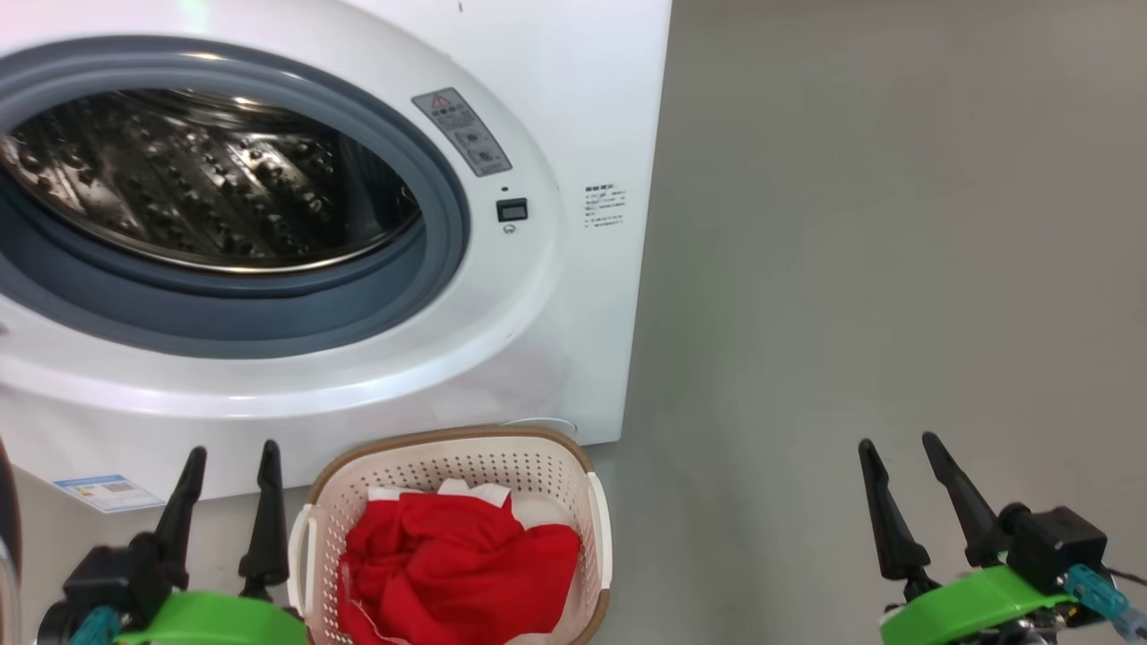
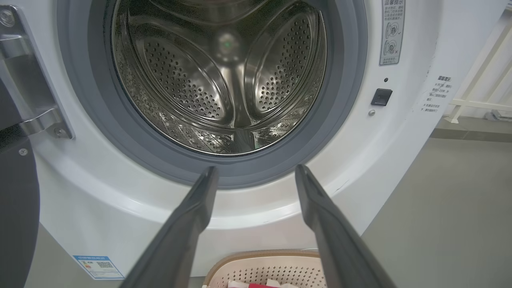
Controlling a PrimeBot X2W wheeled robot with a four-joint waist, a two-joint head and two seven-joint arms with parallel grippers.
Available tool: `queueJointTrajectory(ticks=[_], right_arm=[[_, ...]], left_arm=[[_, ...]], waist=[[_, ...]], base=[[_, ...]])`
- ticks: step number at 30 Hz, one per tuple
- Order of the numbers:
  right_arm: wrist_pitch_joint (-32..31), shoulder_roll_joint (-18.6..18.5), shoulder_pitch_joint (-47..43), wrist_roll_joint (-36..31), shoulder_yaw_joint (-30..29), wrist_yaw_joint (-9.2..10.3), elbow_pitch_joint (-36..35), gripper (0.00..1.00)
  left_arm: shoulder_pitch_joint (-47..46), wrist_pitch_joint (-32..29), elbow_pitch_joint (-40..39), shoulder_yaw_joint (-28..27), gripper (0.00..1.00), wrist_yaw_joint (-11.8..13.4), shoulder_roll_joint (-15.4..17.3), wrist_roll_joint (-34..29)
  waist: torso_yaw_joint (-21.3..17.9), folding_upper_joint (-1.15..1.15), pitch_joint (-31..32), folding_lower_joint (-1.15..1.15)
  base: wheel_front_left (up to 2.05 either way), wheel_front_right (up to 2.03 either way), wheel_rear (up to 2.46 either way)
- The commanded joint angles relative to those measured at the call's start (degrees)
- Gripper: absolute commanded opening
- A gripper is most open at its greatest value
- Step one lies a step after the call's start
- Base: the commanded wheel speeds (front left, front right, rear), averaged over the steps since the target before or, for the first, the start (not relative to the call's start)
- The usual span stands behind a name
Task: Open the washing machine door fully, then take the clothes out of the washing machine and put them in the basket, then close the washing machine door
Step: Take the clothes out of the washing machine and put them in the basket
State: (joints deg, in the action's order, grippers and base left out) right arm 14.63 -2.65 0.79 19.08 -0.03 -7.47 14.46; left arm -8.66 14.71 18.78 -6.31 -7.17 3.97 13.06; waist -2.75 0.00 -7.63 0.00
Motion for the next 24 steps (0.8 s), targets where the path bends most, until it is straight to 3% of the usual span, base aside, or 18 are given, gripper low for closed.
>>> queueJointTrajectory(ticks=[1,14,24], right_arm=[[0.4,-0.2,-0.5,-0.9,0.7,-0.02,-1.4,1.00],[0.4,-0.2,-3.3,-1.3,-1.1,-0.02,-2.0,1.00],[0.4,-0.2,-3.0,-1.2,-1.3,-0.02,-2.2,1.00]], left_arm=[[0.7,0.3,-2.2,-2.2,1.00,-0.3,0.8,-0.6],[8.3,0.3,-8.9,-3.9,1.00,-0.3,0.4,-0.9],[8.2,0.3,-9.3,-4.1,1.00,-0.3,-0.1,-0.8]], waist=[[0.5,0.00,0.6,0.00],[1.1,0.00,2.0,0.00],[1.3,0.00,1.4,0.00]], base=[[0.00,0.00,0.00],[0.00,0.00,0.00],[0.00,0.00,0.00]])
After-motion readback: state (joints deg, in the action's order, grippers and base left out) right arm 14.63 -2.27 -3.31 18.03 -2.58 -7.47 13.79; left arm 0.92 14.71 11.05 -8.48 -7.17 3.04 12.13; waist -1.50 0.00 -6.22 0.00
